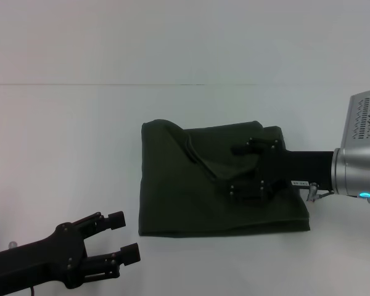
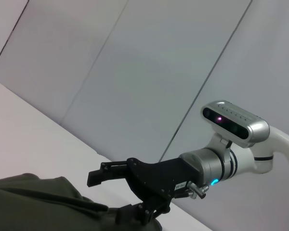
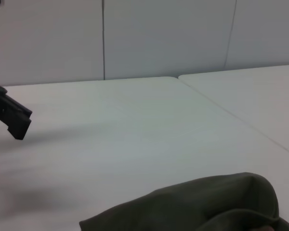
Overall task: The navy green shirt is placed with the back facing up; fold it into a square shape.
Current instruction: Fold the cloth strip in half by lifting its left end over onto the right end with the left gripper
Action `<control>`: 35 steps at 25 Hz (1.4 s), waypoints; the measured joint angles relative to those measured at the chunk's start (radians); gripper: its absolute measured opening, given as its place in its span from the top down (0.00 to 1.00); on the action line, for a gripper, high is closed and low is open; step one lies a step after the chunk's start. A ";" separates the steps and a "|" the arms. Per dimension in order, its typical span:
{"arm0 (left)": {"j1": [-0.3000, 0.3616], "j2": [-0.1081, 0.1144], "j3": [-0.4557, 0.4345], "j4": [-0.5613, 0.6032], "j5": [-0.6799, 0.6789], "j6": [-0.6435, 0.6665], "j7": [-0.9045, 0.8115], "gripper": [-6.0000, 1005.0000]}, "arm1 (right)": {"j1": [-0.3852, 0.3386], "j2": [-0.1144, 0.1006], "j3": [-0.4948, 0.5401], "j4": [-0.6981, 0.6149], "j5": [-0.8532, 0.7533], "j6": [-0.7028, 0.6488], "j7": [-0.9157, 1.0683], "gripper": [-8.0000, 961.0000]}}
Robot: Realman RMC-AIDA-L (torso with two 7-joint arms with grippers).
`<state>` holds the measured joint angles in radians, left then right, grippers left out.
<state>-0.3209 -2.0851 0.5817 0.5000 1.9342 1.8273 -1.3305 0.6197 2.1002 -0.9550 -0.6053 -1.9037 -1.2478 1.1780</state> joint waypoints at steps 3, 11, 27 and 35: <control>-0.001 0.000 0.000 0.000 0.000 0.000 0.000 0.06 | 0.000 0.000 -0.021 0.005 0.014 0.015 0.000 0.07; -0.002 -0.002 0.000 -0.010 0.000 -0.002 0.001 0.06 | 0.000 0.000 -0.075 0.013 0.044 0.061 0.001 0.11; 0.004 -0.010 0.000 -0.012 0.008 -0.002 0.005 0.06 | 0.006 0.000 -0.131 0.013 0.045 0.088 0.010 0.56; 0.005 -0.011 0.003 -0.014 0.008 -0.002 0.005 0.07 | 0.007 0.000 -0.131 0.013 0.046 0.084 0.033 0.79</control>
<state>-0.3161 -2.0965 0.5843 0.4865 1.9421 1.8254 -1.3253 0.6263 2.0999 -1.0860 -0.5921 -1.8575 -1.1633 1.2110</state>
